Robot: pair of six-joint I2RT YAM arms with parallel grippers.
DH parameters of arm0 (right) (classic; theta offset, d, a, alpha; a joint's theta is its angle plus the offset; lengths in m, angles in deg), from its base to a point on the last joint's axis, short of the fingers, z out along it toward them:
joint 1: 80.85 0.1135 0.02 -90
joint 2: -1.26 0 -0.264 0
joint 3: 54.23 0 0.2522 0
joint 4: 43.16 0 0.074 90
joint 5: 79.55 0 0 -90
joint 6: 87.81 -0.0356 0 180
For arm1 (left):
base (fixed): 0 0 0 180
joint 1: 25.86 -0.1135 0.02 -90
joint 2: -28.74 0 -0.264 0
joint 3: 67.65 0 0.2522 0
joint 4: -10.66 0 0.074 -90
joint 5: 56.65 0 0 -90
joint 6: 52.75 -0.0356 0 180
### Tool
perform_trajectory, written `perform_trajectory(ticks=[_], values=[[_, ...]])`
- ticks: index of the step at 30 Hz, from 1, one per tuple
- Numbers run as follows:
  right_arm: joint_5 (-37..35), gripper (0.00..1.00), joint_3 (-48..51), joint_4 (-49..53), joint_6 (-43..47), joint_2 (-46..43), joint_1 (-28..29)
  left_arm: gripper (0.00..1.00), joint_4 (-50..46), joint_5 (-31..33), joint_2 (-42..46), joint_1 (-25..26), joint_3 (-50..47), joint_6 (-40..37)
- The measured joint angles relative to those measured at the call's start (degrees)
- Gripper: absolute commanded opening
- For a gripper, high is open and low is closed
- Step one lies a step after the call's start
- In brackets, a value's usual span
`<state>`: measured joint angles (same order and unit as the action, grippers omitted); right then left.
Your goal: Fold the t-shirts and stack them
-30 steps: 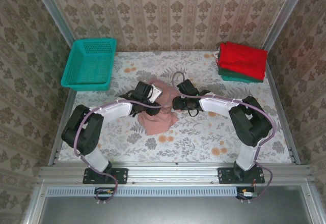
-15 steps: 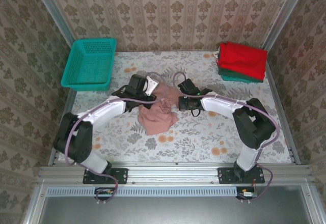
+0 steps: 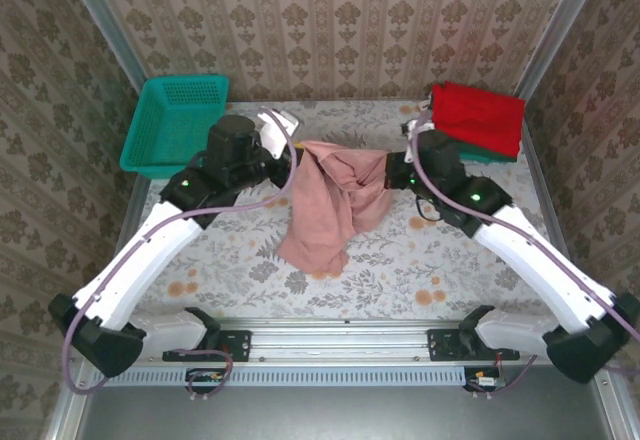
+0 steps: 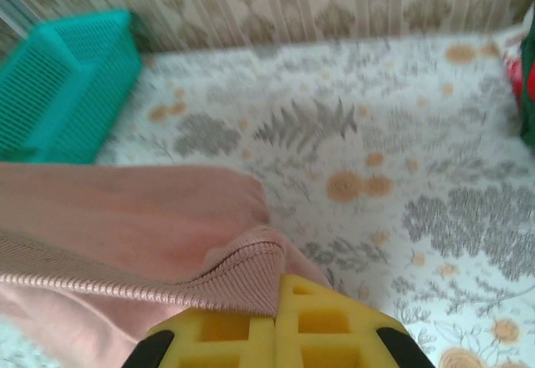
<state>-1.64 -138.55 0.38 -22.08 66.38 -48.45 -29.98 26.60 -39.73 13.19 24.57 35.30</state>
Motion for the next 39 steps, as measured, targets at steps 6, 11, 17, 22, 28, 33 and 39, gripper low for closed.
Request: perform_trajectory(ticks=[6,11,17,22,28,33,39], values=[[0.0,0.0,-4.5,3.8,0.6,-6.4,0.0,0.0,-5.0,1.0,-0.2,2.3,11.2,0.0],[-0.2,0.0,-9.0,8.0,1.5,-6.5,0.0,0.0,-9.3,1.6,-4.3,4.4,19.8,-0.4],[-0.6,0.0,-17.7,13.6,2.8,-7.0,0.0,0.0,-15.1,4.0,-10.4,10.3,33.6,-3.1],[-1.7,0.0,-21.2,16.1,3.9,-10.4,0.0,0.0,-16.3,4.3,-9.7,12.9,36.6,-4.1],[-3.4,0.0,-25.1,16.5,5.7,-11.3,0.0,0.0,-12.1,11.0,-2.2,12.1,26.9,-6.3],[-7.0,0.0,-26.3,15.0,6.8,-5.4,-0.3,0.0,-5.6,16.8,3.0,-1.5,14.0,-6.1],[-8.5,0.0,-28.4,10.9,8.0,16.5,-2.1,0.05,0.9,15.3,-4.4,-17.8,1.2,-0.4]])
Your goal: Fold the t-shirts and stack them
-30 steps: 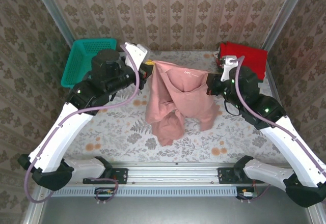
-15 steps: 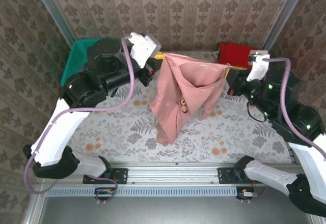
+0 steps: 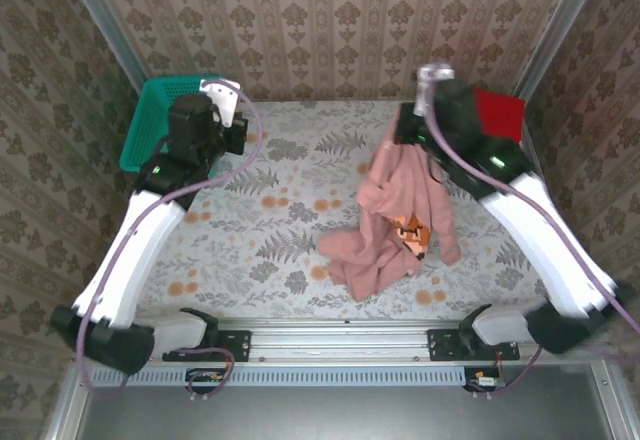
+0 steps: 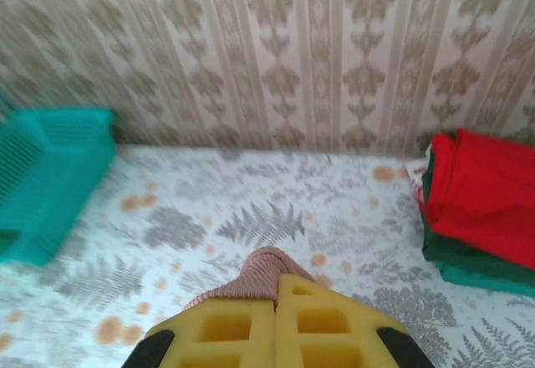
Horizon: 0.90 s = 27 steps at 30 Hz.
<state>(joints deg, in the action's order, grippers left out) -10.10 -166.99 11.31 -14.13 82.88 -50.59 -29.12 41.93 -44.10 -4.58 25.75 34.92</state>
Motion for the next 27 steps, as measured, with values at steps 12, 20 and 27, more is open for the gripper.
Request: perform_trajectory(ticks=[12,20,27], values=[[11.9,0.51,-9.6,0.9,3.1,24.9,-4.5,0.61,17.1,-30.4,-6.6,-3.2,-20.4,6.7],[12.0,0.78,7.3,0.9,0.1,12.8,-4.9,0.61,25.7,-35.3,-12.9,12.9,-29.2,7.2],[12.0,0.65,41.9,-1.5,-12.1,-17.4,-1.1,0.52,31.8,-37.6,-26.2,18.3,-31.6,11.8]])
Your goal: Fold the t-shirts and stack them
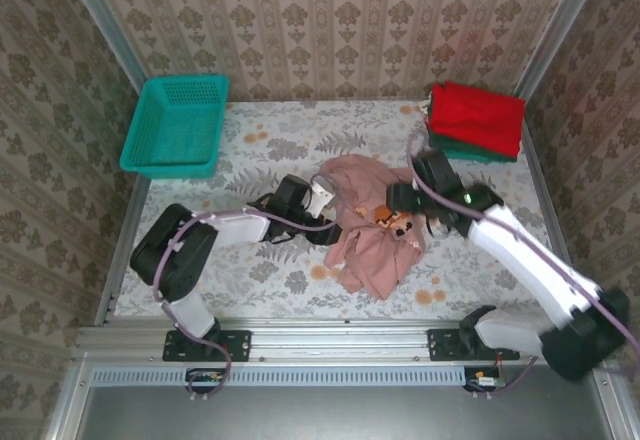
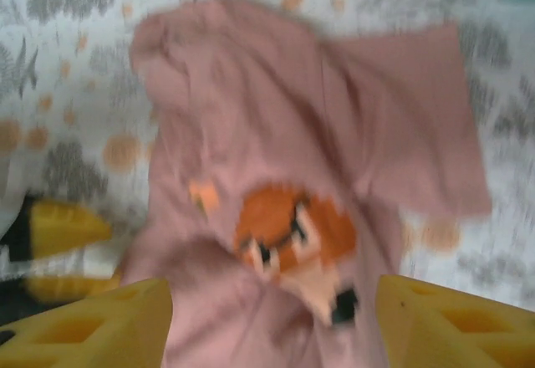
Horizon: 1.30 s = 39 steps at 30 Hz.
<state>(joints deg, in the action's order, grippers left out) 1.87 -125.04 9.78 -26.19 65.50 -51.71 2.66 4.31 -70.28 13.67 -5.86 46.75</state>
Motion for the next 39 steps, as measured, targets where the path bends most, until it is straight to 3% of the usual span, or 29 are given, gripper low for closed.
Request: perform_trajectory(ticks=[4,7,9,16,21,23,25,26,29,31,33,37,39], values=[[0.2,0.69,14.9,-0.5,-8.9,-10.1,5.5,0.42,1.9,-1.9,-6.3,-0.3,3.9,2.4],[0.6,0.68,20.8,-2.3,-13.5,-8.4,8.0,0.1,4.2,-3.6,-10.3,-0.5,8.7,3.8],[1.0,0.63,21.6,-3.8,-15.2,-3.8,8.8,0.0,5.3,-4.3,-12.2,-0.7,10.8,4.7],[0.9,0.21,13.5,-7.8,-13.4,14.8,6.5,0.0,9.1,-6.3,-8.2,-7.4,4.5,8.2],[0.7,0.1,-0.5,-7.8,-7.4,27.8,3.1,0.0,6.9,-2.9,7.3,-15.4,-5.4,9.0],[1.6,0.16,-7.6,-8.1,-3.5,32.6,2.4,0.0,5.0,-0.3,14.8,-18.1,-8.1,9.0],[3.1,0.35,-15.4,-8.2,1.2,37.6,2.1,0.0,2.9,3.2,21.7,-19.9,-10.2,9.4],[3.4,0.39,-19.9,-8.2,3.3,40.5,2.1,0.0,1.4,5.2,25.0,-20.6,-11.3,9.7],[2.0,0.6,-30.7,-6.9,7.5,46.5,2.6,0.0,-3.1,10.2,30.7,-21.4,-12.9,10.4],[-0.3,0.67,-31.5,-5.9,8.7,45.9,3.3,0.0,-5.6,12.6,31.7,-21.7,-13.6,10.7],[-2.2,0.67,-28.2,-5.7,8.7,42.5,4.2,0.0,-8.1,14.4,31.7,-22.4,-14.4,11.1],[-4.2,0.57,-11.7,-6.6,4.3,27.5,8.9,0.4,-12.7,17.2,31.5,-24.0,-15.4,12.0],[-4.4,0.52,-4.1,-7.4,0.9,20.8,13.2,0.44,-14.5,17.9,31.7,-24.4,-15.5,12.7]])
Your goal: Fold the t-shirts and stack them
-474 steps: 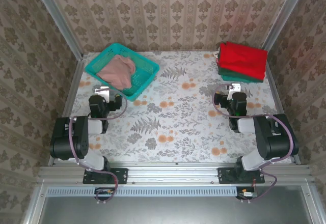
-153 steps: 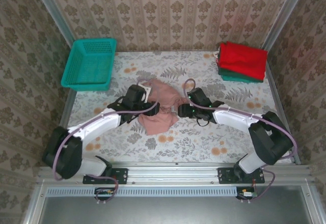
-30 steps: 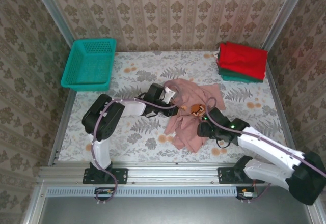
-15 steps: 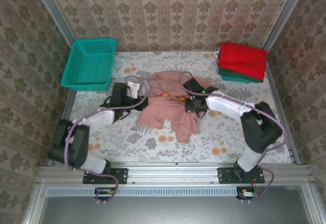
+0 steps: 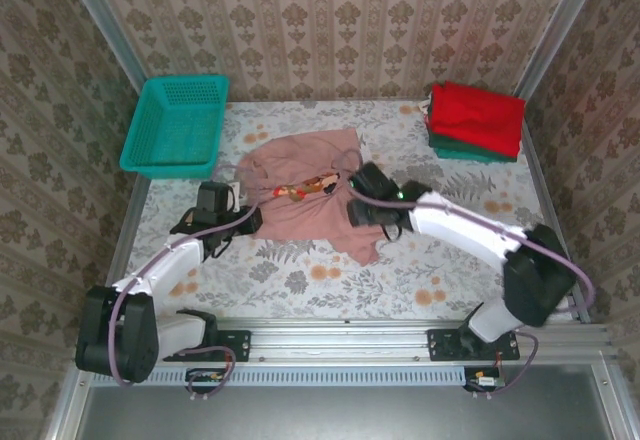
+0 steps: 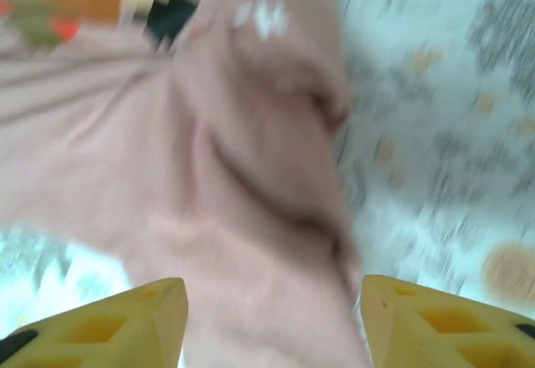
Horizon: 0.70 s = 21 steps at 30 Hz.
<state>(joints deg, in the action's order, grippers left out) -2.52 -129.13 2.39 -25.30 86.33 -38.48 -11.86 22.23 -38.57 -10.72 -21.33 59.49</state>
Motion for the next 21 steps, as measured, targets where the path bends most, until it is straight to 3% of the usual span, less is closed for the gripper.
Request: perform_trajectory(ticks=[4,9,12,15,17,19,21], values=[[1.0,0.48,9.0,-3.0,-6.3,-1.8,7.1,0.56,0.1,-0.6,2.8,0.1,-2.8,1.1],[0.9,0.47,9.2,-3.7,-9.8,6.8,7.8,0.72,0.9,-1.9,3.8,1.4,-6.6,1.5],[-0.3,0.46,6.2,-2.8,-10.3,11.7,7.9,0.75,1.9,-2.6,3.3,1.4,-7.7,1.3],[-2.3,0.29,3.3,-0.9,-10.2,14.3,8.2,0.73,3.9,-3.8,-0.7,1.7,-7.2,1.3],[-4.4,0.16,1.9,1.1,-10.4,14.8,8.2,0.57,5.2,-4.6,-5.5,1.9,-5.7,1.2],[-6.6,0.08,0.7,3.5,-9.9,14.8,8.0,0.24,5.8,-5.5,-9.9,1.9,-3.4,1.4],[-8.7,0.02,-0.8,5.9,-8.8,14.7,7.4,0.05,5.8,-6.6,-13.0,1.4,-0.6,1.3]])
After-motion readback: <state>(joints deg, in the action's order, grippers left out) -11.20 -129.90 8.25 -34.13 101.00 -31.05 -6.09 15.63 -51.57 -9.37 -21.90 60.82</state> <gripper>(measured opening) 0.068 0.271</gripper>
